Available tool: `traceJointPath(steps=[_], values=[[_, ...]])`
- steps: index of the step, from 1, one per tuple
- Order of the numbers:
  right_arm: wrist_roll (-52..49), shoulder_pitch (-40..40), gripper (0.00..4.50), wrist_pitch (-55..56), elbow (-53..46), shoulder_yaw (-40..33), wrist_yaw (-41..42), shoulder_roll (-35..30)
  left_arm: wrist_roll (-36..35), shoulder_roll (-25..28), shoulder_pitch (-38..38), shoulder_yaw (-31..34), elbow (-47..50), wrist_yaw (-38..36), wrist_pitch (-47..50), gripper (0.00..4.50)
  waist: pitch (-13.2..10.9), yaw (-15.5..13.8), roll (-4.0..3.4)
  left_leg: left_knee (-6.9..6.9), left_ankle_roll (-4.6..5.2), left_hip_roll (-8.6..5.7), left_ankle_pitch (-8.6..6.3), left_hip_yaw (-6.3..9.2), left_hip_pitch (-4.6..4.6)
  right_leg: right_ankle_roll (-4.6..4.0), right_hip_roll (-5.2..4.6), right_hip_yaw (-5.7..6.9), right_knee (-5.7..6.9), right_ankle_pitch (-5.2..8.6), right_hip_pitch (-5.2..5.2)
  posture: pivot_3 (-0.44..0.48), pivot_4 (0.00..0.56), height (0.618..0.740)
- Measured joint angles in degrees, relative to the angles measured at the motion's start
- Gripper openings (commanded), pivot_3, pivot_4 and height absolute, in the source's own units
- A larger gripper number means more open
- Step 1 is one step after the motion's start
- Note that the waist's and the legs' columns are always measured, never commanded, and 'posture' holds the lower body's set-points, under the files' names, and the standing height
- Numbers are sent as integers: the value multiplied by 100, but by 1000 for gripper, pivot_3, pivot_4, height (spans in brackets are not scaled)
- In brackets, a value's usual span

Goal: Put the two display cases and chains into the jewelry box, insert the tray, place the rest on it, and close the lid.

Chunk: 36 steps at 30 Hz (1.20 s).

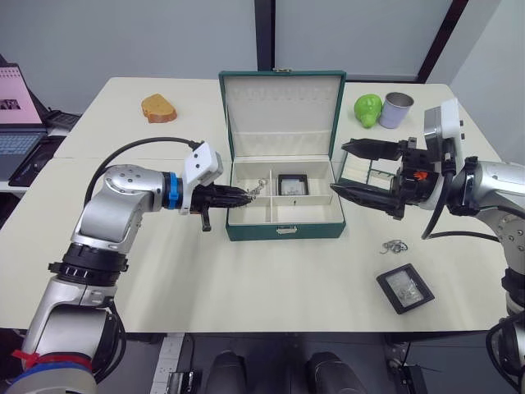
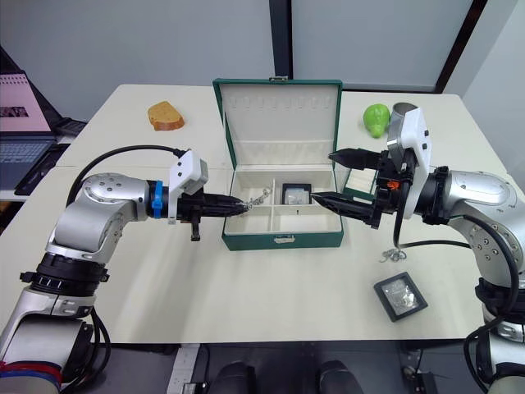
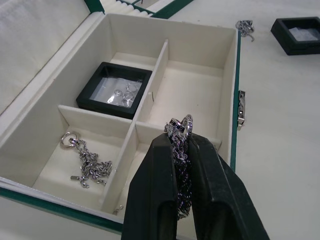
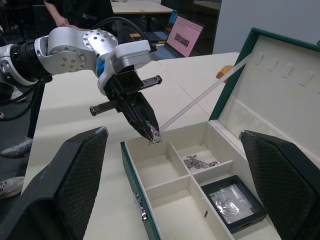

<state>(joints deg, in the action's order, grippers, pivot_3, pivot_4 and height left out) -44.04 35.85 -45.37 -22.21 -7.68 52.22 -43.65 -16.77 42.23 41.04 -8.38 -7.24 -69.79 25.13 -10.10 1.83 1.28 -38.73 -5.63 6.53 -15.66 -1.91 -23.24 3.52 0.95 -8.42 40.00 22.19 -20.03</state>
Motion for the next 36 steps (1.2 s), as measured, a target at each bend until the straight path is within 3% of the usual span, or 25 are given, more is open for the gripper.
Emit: traceJointPath(steps=[6, 14, 20, 21, 30, 36], values=[[-7, -58, 4500, -3, -14, 0, 12, -7, 91, -97, -6, -12, -138, 38, -192, 40, 0, 0, 0, 0, 0, -1, 0, 1, -1, 0, 0, 0, 1, 0, 0, 0, 150, 740], [-7, -58, 4500, -3, -15, 0, 17, -7, 119, -166, -6, -8, -236, 30, -198, 2498, 0, 0, 0, 0, 0, 0, 0, 1, -2, 0, 0, 1, 2, 0, 0, 0, 150, 740], [-8, -57, 4500, -3, -15, -1, 32, -30, -249, -209, -6, 185, -187, -154, 108, 4362, 0, 2, 0, -1, 0, -1, 0, 2, -2, 0, 0, 2, 3, 0, 0, 0, 150, 740], [-8, -57, 4500, -3, -15, -1, 35, -38, -286, -208, -6, 201, -170, -188, 141, 4490, 0, 2, 0, -1, 0, -1, 0, 2, -2, 0, 0, 2, 3, 0, 0, 0, 150, 740], [-50, -472, 4500, 0, 36, -274, 283, -389, -1209, 23, -270, 736, 471, -284, 1111, 4490, 1, 5, 1, -3, 0, -1, 0, 5, -5, 0, 0, 3, 2, 0, 2, 0, 150, 740], [-71, -1477, 4500, 11, 306, -1023, 460, -691, -1968, 525, -1126, 1831, 1188, 86, 1984, 4490, 1, 3, 1, -3, 1, 0, -1, 7, -5, 0, -1, 5, 0, 0, 5, 0, 150, 740]])
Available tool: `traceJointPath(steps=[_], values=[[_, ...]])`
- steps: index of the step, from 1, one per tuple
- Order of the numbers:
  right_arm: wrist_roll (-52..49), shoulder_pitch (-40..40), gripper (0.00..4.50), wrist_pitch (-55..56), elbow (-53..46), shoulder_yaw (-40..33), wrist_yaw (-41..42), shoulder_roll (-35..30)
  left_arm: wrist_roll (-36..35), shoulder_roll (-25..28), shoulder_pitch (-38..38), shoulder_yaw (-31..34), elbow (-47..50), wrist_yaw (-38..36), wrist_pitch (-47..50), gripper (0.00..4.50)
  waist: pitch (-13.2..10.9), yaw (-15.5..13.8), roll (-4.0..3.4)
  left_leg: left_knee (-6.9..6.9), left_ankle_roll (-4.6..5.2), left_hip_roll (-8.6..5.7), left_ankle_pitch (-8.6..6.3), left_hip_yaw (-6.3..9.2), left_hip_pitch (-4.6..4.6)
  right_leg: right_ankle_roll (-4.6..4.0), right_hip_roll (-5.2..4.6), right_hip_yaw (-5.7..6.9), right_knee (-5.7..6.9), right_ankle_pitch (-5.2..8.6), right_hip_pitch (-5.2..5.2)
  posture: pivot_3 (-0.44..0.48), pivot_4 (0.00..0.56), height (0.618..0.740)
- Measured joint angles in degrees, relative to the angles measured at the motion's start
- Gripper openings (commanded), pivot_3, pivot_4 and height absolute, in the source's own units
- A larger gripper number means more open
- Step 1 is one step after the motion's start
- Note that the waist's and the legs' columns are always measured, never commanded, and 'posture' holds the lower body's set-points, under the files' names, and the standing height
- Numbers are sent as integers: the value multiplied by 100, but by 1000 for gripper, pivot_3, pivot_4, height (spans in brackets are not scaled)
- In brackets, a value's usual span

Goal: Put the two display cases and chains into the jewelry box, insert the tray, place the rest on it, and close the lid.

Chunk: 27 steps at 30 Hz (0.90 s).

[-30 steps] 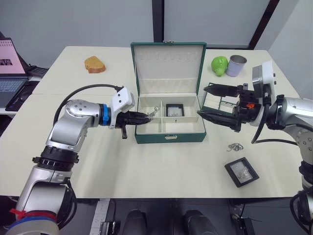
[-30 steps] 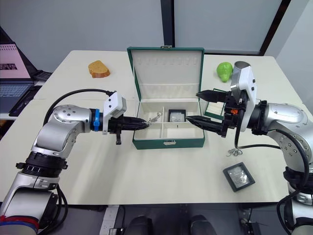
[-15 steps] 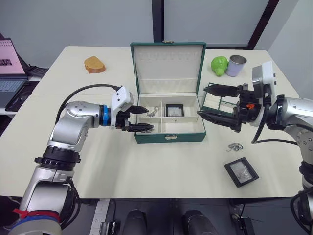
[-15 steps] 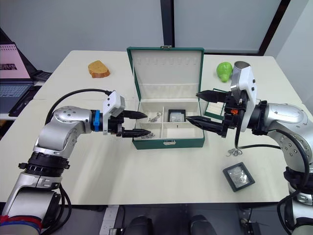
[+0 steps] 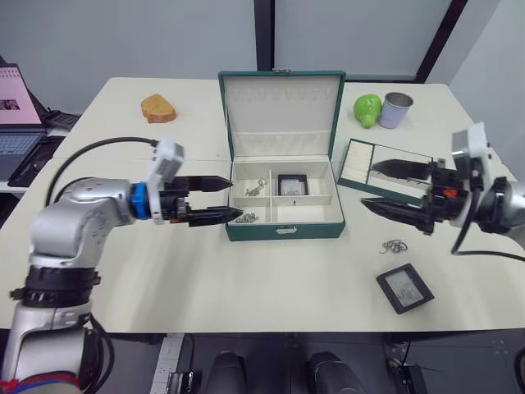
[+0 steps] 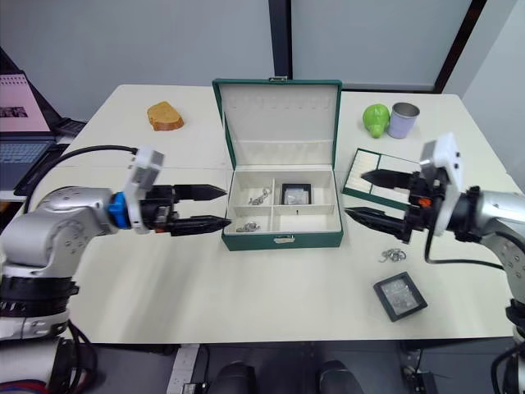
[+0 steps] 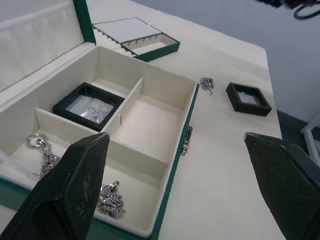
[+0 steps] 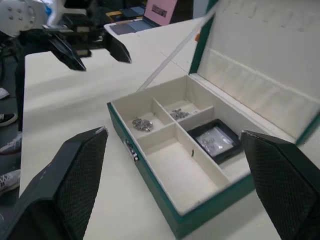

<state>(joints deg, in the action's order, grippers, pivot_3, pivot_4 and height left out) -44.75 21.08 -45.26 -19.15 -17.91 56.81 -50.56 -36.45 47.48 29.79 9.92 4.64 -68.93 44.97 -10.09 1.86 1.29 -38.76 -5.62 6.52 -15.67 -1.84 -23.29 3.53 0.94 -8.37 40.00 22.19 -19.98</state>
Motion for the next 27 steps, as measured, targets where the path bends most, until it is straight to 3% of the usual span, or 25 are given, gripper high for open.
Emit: traceJointPath(steps=[7, 13, 17, 27], values=[[421, -923, 4500, 470, 937, -663, 50, -142, -99, 157, -1715, 1443, 520, 933, 219, 4490, 0, 11, 0, 2, 0, 1, 0, -1, 2, 0, 0, -3, 0, 0, 0, 0, 150, 740], [1068, -1323, 4500, 1296, 1813, -805, -172, 0, 446, -118, -3021, 2275, 662, 1787, -418, 4490, 0, 3, 0, 6, 0, 0, 0, -5, 8, 0, -1, -7, -2, 0, 5, 0, 150, 740], [1422, -1414, 4500, 1877, 2397, -795, -437, 454, 939, -646, -3205, 2419, 326, 2475, -1248, 4490, 0, -16, 1, 20, -1, -2, 0, -7, 24, 0, -3, -5, -6, 0, 31, 0, 150, 740], [1824, -1557, 4500, 2882, 3070, -824, -970, 911, 1176, -989, -3145, 2433, -291, 3294, -2197, 4490, 2, 2, 0, 58, -3, -2, 1, -23, 49, 0, -3, -20, -7, 0, 36, 0, 150, 740]])
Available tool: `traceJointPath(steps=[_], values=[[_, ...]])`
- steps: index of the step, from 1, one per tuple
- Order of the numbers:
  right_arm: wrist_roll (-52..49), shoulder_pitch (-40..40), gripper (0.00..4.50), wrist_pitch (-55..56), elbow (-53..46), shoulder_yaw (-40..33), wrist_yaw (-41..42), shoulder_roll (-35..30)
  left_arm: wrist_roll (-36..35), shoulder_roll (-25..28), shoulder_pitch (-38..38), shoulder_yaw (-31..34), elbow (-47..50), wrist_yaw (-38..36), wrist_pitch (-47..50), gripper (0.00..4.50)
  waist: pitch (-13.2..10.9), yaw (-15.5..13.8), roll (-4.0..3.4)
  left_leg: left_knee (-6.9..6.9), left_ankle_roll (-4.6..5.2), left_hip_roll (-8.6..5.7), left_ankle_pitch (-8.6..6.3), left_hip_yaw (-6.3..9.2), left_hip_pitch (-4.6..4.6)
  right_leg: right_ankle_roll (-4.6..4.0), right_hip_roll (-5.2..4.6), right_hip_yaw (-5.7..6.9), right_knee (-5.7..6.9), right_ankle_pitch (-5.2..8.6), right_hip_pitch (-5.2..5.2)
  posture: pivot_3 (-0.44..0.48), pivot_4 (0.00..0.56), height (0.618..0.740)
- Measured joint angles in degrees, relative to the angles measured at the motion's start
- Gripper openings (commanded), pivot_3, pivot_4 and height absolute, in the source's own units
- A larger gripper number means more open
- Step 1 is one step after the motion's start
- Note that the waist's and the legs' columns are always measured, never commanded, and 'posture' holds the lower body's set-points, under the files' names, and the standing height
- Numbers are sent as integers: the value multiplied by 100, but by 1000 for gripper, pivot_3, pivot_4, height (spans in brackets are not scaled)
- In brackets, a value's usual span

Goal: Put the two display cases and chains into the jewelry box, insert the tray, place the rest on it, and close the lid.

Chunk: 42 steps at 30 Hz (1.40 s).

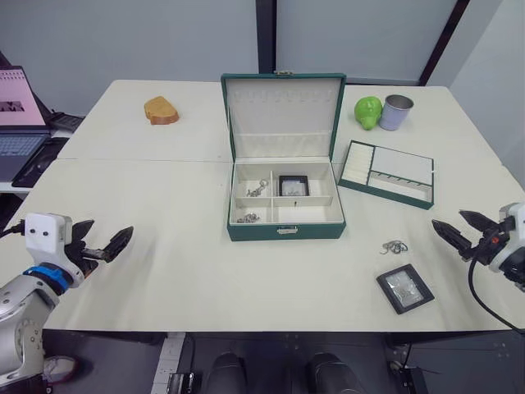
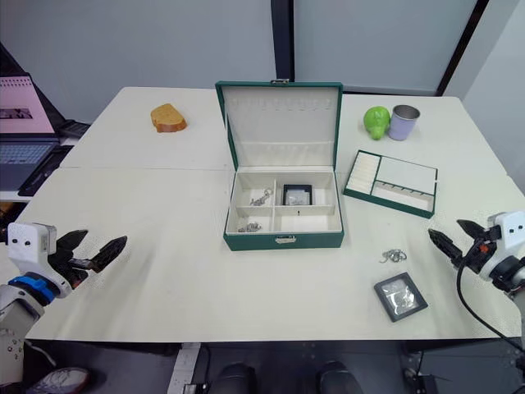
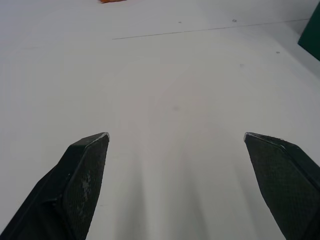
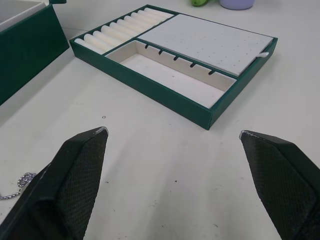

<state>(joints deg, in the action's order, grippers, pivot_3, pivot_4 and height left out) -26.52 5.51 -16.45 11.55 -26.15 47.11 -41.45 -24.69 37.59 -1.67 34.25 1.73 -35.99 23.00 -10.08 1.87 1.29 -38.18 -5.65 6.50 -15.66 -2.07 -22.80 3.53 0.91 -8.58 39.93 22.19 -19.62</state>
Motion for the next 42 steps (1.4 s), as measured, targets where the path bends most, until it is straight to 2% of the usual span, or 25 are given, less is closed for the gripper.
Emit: traceJointPath(steps=[6, 22, 28, 34, 38, 42], values=[[64, -60, 4500, 201, 19, 3, -159, 157, -40, -191, 134, -14, -191, 285, -129, 4490, 1, -1, -1, 1, -1, 1, 0, -2, 1, 0, 0, -1, 1, 0, 0, 0, 150, 740], [63, -97, 4500, 256, 19, 6, -220, 189, -41, -221, 132, -36, -177, 298, -119, 4490, 1, -1, -1, 1, -1, 1, 0, -3, 2, 0, 0, -1, 1, 0, 1, 0, 150, 740], [41, 63, 4500, 161, -5, 46, -100, 103, -319, -207, 245, -40, 229, 281, 151, 4490, 1, -2, -1, 1, -1, 1, 1, -3, 1, 0, 0, -1, 3, 0, 1, 0, 150, 740], [-189, 627, 4500, -212, -211, 76, 268, -328, -816, 107, 613, -386, 1107, 33, 686, 4490, 1, -2, -1, 1, -1, 1, 1, 0, 1, 0, 0, 2, 2, 0, 4, 0, 150, 740], [-338, 876, 4500, -641, -292, 315, 685, -700, -1132, 607, 817, -713, 1615, -244, 1171, 4490, 1, 1, -1, 0, -1, 1, 1, -1, 2, 0, 0, 0, 1, 0, 3, 0, 150, 740], [-395, 1295, 4500, -921, -408, 657, 1174, -1003, -1494, 1015, 1396, -1054, 2002, -610, 1516, 4490, 1, 0, -2, -2, -1, 1, 1, 1, 2, 0, 1, 2, 1, 0, 4, 0, 150, 740]])
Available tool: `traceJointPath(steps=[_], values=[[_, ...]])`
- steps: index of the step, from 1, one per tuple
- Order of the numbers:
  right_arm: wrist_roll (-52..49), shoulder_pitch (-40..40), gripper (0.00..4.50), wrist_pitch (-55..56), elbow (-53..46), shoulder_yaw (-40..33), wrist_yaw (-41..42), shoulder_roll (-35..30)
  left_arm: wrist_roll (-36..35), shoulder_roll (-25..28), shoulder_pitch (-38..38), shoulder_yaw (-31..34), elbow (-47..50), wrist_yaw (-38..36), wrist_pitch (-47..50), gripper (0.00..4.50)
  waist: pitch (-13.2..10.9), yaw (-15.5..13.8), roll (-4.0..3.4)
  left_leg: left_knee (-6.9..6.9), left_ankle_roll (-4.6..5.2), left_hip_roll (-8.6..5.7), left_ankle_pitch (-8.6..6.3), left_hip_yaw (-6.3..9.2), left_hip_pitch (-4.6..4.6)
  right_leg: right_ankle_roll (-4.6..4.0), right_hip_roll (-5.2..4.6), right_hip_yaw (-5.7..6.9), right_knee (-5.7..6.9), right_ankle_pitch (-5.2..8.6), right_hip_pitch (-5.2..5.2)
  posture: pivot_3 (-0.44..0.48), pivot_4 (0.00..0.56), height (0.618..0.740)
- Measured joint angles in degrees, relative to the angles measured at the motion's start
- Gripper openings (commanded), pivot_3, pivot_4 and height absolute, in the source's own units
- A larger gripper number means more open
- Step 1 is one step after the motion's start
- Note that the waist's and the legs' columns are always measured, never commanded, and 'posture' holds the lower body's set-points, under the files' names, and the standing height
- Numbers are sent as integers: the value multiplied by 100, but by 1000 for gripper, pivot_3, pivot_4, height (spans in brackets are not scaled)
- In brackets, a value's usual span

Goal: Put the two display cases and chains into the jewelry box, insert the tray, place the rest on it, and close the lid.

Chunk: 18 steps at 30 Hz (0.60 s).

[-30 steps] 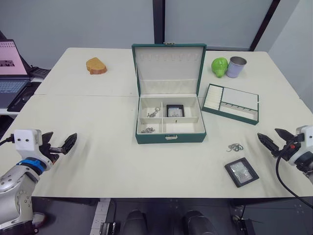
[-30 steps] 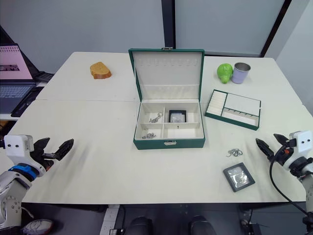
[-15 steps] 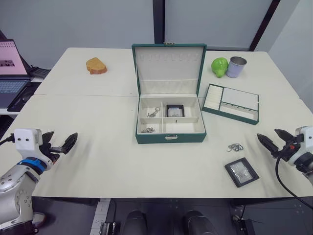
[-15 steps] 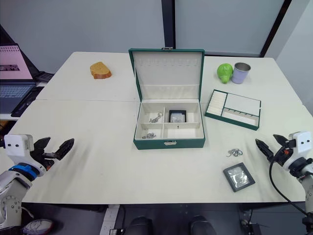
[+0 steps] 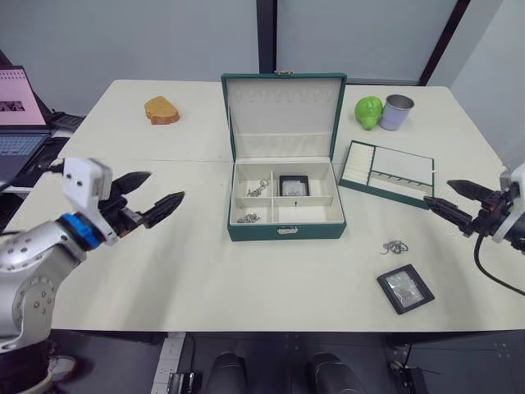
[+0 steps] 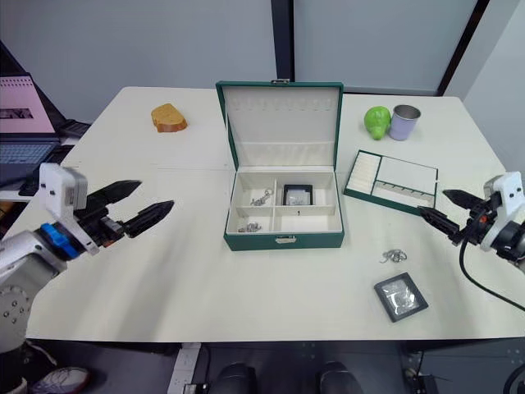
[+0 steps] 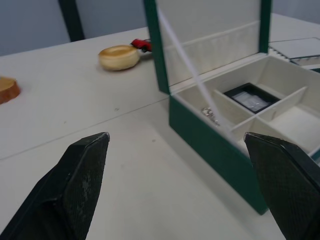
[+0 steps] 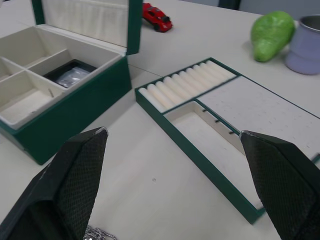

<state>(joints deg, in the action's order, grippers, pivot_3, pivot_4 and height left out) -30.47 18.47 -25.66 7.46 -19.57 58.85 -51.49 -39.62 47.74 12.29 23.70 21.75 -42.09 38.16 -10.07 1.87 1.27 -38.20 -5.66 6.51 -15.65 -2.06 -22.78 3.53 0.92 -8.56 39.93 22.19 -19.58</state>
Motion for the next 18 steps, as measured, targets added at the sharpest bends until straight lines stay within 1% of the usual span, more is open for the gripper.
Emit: traceJointPath(steps=[4, 9, 11, 15, 18], values=[[56, 246, 4500, -126, -3, 440, 451, -306, -126, 96, 642, -628, 80, -379, 131, 4490, -1, -10, 0, -4, 0, -1, 0, 1, -3, 0, -1, 3, -2, 0, 0, 0, 150, 740], [154, 263, 4500, -242, -75, 831, 934, -526, -196, 80, 1243, -1420, 149, -926, 125, 4490, -1, 0, -1, -7, 1, -1, 0, 2, -4, 0, 1, 2, -2, 0, -1, 0, 150, 740], [188, 198, 4500, -264, -252, 951, 1138, -693, -183, 39, 1422, -1839, 220, -1247, 74, 4490, -3, -2, -4, -9, 1, -2, 0, 2, -5, 0, 1, 1, -2, 0, -1, 0, 150, 740], [218, -335, 4500, -369, -828, 955, 1541, -1163, -128, -20, 1558, -2377, 245, -1863, -119, 4490, -3, -6, -4, -53, 2, 1, -1, 8, -11, 0, 4, 5, -3, 0, 4, 0, 150, 740], [230, -694, 4500, -375, -1085, 958, 1725, -1330, 11, -9, 1571, -2630, 234, -2221, -257, 4490, -4, -7, -4, -59, 4, -1, -2, 9, -10, 0, 3, 3, -3, 0, 9, 0, 150, 740]])
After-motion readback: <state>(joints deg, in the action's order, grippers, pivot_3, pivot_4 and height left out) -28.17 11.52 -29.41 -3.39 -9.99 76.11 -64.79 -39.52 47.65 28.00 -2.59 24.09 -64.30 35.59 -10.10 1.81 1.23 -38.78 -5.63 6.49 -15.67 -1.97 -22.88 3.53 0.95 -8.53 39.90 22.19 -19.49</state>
